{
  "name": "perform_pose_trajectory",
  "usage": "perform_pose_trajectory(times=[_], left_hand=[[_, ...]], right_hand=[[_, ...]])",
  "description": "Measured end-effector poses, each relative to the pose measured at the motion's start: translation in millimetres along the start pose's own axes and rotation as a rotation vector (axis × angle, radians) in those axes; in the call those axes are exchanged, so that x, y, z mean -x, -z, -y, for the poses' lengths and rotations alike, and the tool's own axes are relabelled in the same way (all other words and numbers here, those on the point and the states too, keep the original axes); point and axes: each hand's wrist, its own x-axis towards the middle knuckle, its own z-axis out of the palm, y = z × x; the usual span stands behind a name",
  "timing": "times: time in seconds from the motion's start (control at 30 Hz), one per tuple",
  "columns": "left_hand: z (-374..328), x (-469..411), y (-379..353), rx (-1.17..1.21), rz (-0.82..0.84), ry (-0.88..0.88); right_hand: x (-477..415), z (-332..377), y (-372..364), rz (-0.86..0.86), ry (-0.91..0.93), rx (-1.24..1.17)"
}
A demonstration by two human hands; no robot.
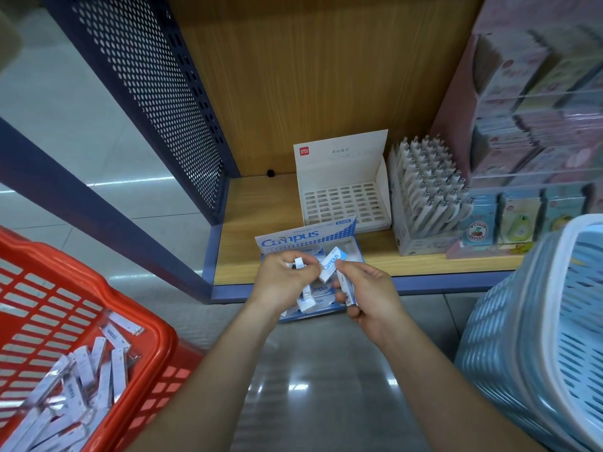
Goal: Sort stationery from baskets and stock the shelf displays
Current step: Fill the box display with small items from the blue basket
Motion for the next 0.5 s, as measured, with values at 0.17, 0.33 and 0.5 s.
perform_pose_trajectory(times=[0.17, 0.33, 0.5], left_hand=[[17, -5, -1, -0.452, -0.035, -0.012], [24, -7, -2, -0.628, 0.003, -0.003], [26, -12, -1, -0.669, 0.006, -0.031]], right_hand=[[-11, 11, -23, -0.173, -0.011, -0.121], [-25, 12, -48, -0.284, -0.127, -0.34], [-35, 9, -46, -0.346, -0.129, -0.318]])
